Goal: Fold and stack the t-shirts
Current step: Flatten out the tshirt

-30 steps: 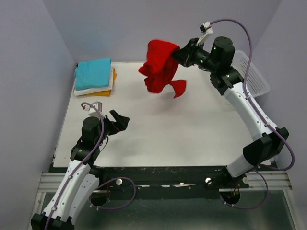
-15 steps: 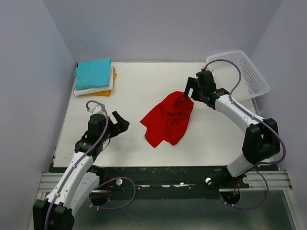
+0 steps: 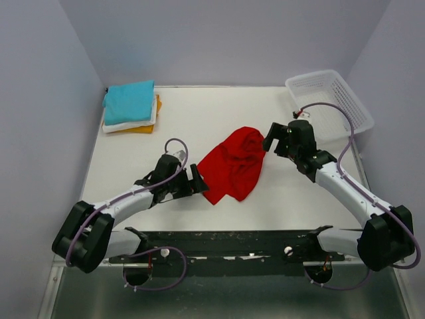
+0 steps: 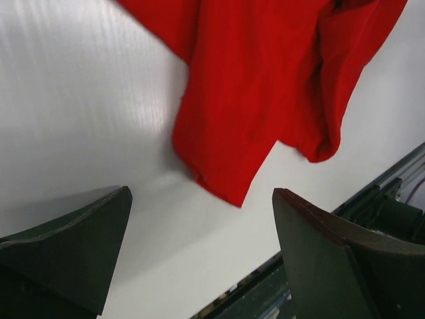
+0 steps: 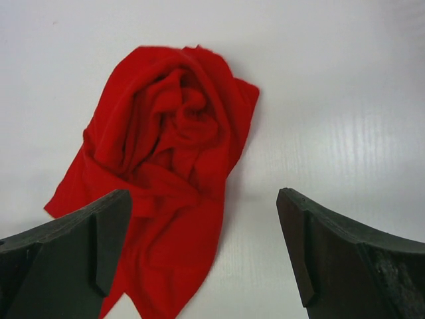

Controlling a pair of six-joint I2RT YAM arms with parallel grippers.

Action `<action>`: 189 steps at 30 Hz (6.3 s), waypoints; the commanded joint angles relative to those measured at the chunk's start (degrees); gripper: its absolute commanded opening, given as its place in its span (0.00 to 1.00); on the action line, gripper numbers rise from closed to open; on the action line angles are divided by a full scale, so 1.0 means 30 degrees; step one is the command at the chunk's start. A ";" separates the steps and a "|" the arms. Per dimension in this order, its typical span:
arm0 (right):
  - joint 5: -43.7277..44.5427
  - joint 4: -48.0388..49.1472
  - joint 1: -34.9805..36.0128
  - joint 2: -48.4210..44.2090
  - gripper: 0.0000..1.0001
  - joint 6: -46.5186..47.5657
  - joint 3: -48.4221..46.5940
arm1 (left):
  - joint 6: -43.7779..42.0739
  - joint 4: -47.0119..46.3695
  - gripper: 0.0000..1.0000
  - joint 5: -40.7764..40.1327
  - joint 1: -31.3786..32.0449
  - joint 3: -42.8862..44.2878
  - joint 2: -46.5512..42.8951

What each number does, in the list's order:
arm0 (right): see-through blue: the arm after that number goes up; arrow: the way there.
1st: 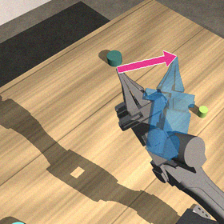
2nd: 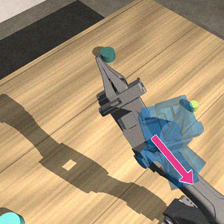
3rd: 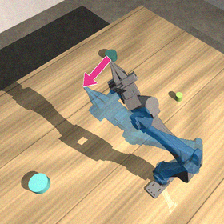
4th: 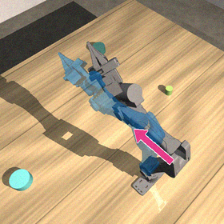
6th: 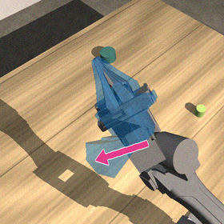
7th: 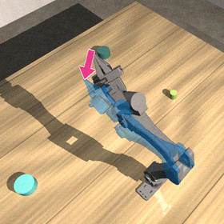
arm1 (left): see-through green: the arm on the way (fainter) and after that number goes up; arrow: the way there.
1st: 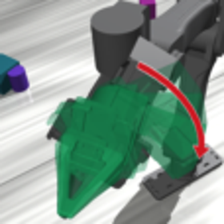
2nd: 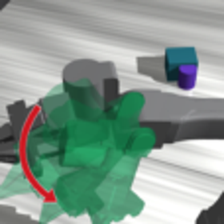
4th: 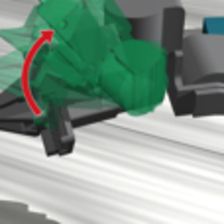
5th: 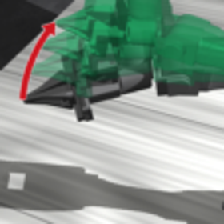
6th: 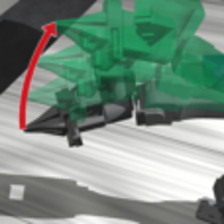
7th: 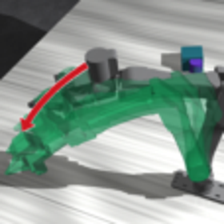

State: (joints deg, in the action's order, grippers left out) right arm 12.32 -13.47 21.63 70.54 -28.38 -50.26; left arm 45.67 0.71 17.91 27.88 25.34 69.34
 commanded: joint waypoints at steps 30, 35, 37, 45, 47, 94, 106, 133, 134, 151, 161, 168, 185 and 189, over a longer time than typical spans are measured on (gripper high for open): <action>-1.0198 0.2173 0.1492 0.7578 0.80 1.6631 -0.2234 | 0.0611 0.1930 0.00 -0.3043 0.2542 0.3731 0.2256; -0.8321 0.4218 0.1697 0.7034 0.06 1.5325 -0.1682 | 0.0611 0.2736 0.00 -0.3982 0.2497 0.3933 0.1616; -0.6708 0.6707 0.1697 0.5631 0.01 1.3993 -0.0795 | 0.0481 0.3433 0.00 -0.4190 0.2202 0.4260 0.1149; 0.4728 0.6166 0.1661 0.0721 0.01 0.7444 -0.0948 | -0.0015 0.6992 0.00 -0.6782 -0.1372 0.6027 -0.4877; 0.5730 0.5120 0.1598 -0.0456 0.01 0.6207 -0.1294 | -0.0412 0.8050 0.00 -0.8145 -0.1842 0.7196 -0.6343; -0.3702 0.3369 -0.1200 0.3192 0.01 1.4753 -1.3292 | -0.8423 0.9054 0.00 -0.1343 -0.8399 2.5546 0.1886; 0.2993 -0.9074 0.4907 0.1753 0.10 0.2748 -0.1855 | -0.0894 0.7428 0.06 -0.4420 -0.7799 0.2052 -0.5812; 0.1898 -0.2940 0.0014 0.2407 0.99 -0.2963 -0.1129 | 0.0664 0.3831 0.98 -0.0019 -0.1391 0.2527 -0.2451; 0.1800 -0.2947 -0.0730 0.3104 0.97 -0.2949 -0.1174 | 0.0682 0.3726 0.99 -0.0114 -0.1327 0.2396 -0.1936; 0.0609 -0.2159 -0.1646 0.9443 0.27 -0.1329 -0.1762 | 0.0438 0.3229 0.98 -0.1681 -0.3211 0.1129 0.1870; 0.6733 -0.9376 -0.1645 0.6070 0.01 -0.0808 -0.5503 | 0.0100 0.3436 0.98 -0.1450 -0.4143 0.2486 0.3225; 0.7176 -1.1820 -0.1646 0.5827 0.01 0.0660 -0.7032 | -0.0106 0.3629 0.99 -0.1267 -0.4224 0.3388 0.3947; 0.2130 -0.8419 -0.1848 1.5062 0.29 0.6027 -1.5959 | -0.0717 0.5591 0.98 -0.2918 -0.5013 0.7533 0.5564; 0.2622 -0.7932 -0.1850 1.3928 0.64 0.4758 -1.4834 | -0.0826 0.6339 0.99 -0.3427 -0.5015 0.7695 0.3949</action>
State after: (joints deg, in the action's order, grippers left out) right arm 22.02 -40.47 16.38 115.74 -12.88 -96.36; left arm 44.56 16.53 10.76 13.08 47.48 85.80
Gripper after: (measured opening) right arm 0.521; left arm 0.984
